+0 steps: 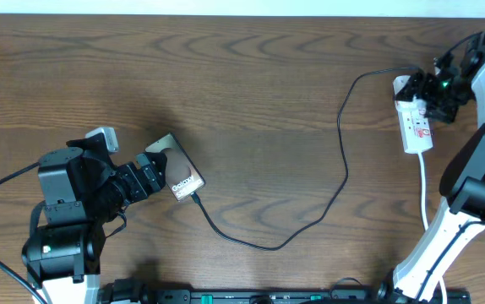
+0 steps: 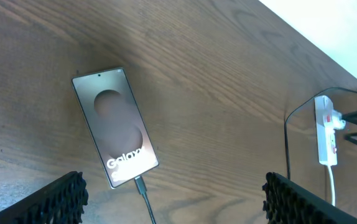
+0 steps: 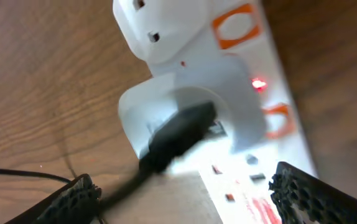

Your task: Plug charger to phone and switch on socket

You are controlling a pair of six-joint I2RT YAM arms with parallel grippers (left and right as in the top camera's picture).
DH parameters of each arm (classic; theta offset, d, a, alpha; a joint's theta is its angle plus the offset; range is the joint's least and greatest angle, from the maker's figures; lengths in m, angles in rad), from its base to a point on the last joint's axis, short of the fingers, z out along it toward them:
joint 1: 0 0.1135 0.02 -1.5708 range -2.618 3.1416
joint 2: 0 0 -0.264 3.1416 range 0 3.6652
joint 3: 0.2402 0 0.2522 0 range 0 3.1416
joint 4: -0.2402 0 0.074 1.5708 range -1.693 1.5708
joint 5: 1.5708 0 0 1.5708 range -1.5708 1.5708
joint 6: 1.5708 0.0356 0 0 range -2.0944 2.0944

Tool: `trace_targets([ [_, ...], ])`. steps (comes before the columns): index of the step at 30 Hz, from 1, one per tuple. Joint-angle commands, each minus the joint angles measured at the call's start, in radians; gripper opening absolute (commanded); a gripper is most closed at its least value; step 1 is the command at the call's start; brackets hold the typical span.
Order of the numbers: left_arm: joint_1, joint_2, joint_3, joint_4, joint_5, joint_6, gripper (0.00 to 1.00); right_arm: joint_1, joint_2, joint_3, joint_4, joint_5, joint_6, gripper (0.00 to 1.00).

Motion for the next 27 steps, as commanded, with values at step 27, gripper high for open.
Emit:
trace_targets([
  [27,0.000,-0.001,0.011,0.003,0.012,0.002,0.89,-0.001,-0.615,0.043,-0.172,0.174,0.193,0.99],
])
